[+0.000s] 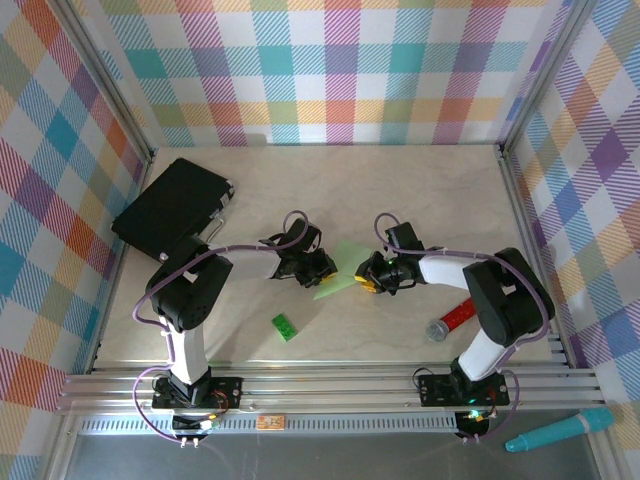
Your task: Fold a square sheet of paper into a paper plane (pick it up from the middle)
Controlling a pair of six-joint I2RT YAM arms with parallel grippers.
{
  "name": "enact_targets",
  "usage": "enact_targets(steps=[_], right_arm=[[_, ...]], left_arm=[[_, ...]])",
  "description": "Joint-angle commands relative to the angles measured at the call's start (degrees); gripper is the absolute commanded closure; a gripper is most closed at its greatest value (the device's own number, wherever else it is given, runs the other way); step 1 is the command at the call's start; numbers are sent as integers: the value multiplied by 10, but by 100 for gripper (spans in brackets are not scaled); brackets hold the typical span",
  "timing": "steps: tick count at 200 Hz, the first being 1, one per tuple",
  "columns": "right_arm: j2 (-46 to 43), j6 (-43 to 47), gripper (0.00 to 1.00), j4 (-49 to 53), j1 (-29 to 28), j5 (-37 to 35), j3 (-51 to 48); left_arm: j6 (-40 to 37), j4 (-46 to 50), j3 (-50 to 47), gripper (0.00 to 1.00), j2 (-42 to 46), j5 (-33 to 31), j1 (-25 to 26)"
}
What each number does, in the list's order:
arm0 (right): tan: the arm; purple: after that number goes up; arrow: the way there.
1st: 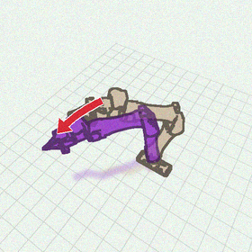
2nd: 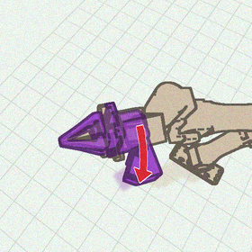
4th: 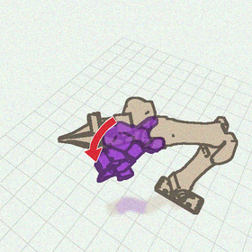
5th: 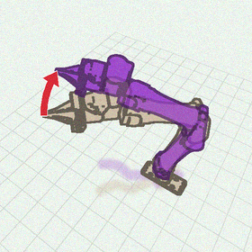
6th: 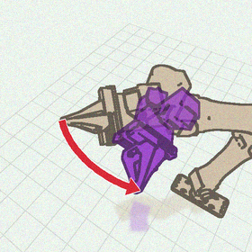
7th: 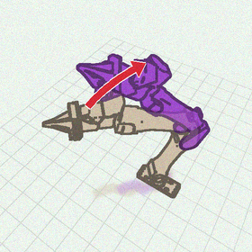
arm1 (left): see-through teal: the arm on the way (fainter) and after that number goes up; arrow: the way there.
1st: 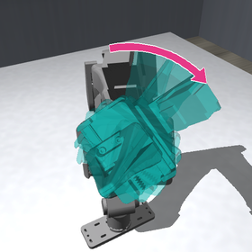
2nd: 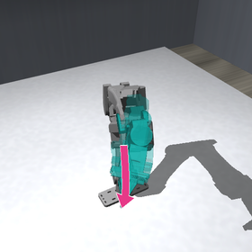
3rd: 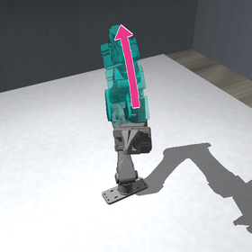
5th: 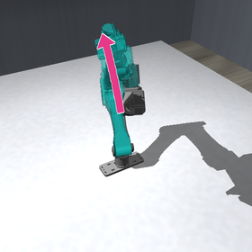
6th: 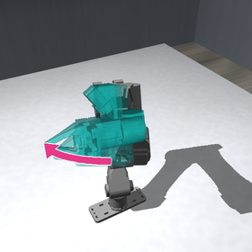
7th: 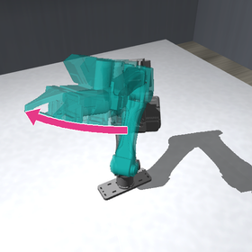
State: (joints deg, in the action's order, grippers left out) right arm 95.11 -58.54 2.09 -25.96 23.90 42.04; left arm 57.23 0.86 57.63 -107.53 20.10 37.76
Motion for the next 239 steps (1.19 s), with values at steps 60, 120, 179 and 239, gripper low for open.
enact_targets(steps=[60, 120, 179, 239], right_arm=[[24, 26, 74, -33, -7, 12, 16], [6, 19, 75, -60, -8, 4, -2], [-15, 7, 78, -76, -9, -5, -18], [-31, -2, 92, -75, -8, -3, -16]], left_arm=[[0, 40, -15, 82, -27, -9, 2], [5, 38, -20, 80, -17, -10, 0], [8, 32, -25, 78, -6, -9, -4], [-7, 5, -25, 72, 25, 1, -4]])
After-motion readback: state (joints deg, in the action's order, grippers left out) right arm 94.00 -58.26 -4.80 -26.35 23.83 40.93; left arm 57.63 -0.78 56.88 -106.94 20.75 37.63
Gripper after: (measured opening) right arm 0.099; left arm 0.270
